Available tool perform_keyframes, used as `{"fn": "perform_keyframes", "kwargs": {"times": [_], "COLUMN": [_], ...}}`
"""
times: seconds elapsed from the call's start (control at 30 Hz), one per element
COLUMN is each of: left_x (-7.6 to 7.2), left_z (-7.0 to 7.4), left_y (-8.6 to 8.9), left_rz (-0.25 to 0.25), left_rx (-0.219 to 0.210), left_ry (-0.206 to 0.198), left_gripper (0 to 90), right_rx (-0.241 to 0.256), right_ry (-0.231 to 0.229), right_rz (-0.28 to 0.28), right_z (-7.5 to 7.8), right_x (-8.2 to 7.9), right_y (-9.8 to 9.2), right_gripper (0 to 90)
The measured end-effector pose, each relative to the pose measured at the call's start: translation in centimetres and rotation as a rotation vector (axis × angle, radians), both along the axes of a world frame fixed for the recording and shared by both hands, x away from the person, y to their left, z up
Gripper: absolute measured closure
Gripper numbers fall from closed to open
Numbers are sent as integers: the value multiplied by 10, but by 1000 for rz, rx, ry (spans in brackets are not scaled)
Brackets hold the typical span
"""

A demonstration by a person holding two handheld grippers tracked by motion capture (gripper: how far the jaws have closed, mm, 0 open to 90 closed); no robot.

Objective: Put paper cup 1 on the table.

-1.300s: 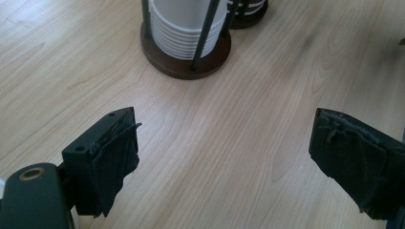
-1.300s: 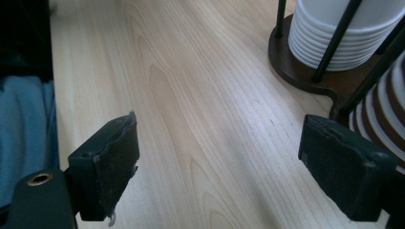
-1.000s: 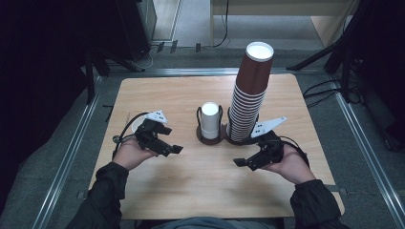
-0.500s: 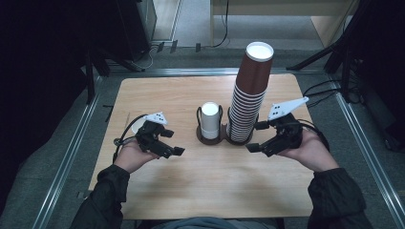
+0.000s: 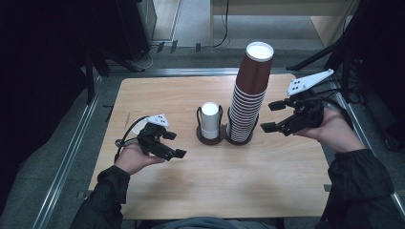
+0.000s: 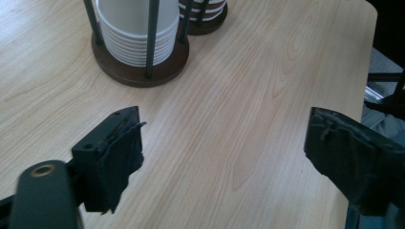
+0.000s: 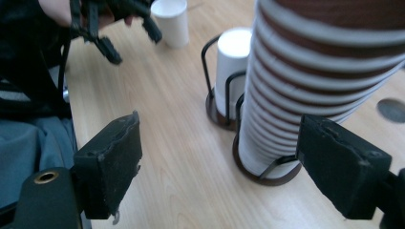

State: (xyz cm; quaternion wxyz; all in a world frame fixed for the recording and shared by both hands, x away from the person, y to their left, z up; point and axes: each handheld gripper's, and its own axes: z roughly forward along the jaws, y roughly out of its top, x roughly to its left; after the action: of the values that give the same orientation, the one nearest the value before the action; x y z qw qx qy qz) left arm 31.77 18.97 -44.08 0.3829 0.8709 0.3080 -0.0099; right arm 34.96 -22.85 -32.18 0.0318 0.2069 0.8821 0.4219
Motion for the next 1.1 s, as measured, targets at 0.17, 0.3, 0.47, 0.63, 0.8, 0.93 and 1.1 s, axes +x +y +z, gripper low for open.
{"fn": "perform_keyframes", "kwargs": {"times": [0.17,0.3,0.47,0.63,0.8,0.93,1.1], "left_x": [-1,-1,-2,-3,-4,-4,-5], "left_z": [0,-2,-2,-2,0,-2,0], "left_y": [0,0,0,-1,0,-1,-2], "left_rz": [-16,-25,-33,-35,-32,-44,-42], "left_rx": [-1,-6,-21,-18,-16,-4,-5], "left_ry": [5,7,10,5,-22,-21,-57], "left_gripper": [178,231,267,314,353,348,350], "right_rx": [1,-8,-7,1,6,20,40], "right_ry": [-15,-29,-39,-44,-48,-51,-67], "right_rz": [-19,-31,-51,-47,-50,-70,-71], "right_z": [17,28,39,50,59,66,75], "right_x": [11,21,34,44,55,63,67], "right_y": [-5,-5,-5,3,12,18,29], "right_gripper": [160,160,151,142,140,139,137]}}
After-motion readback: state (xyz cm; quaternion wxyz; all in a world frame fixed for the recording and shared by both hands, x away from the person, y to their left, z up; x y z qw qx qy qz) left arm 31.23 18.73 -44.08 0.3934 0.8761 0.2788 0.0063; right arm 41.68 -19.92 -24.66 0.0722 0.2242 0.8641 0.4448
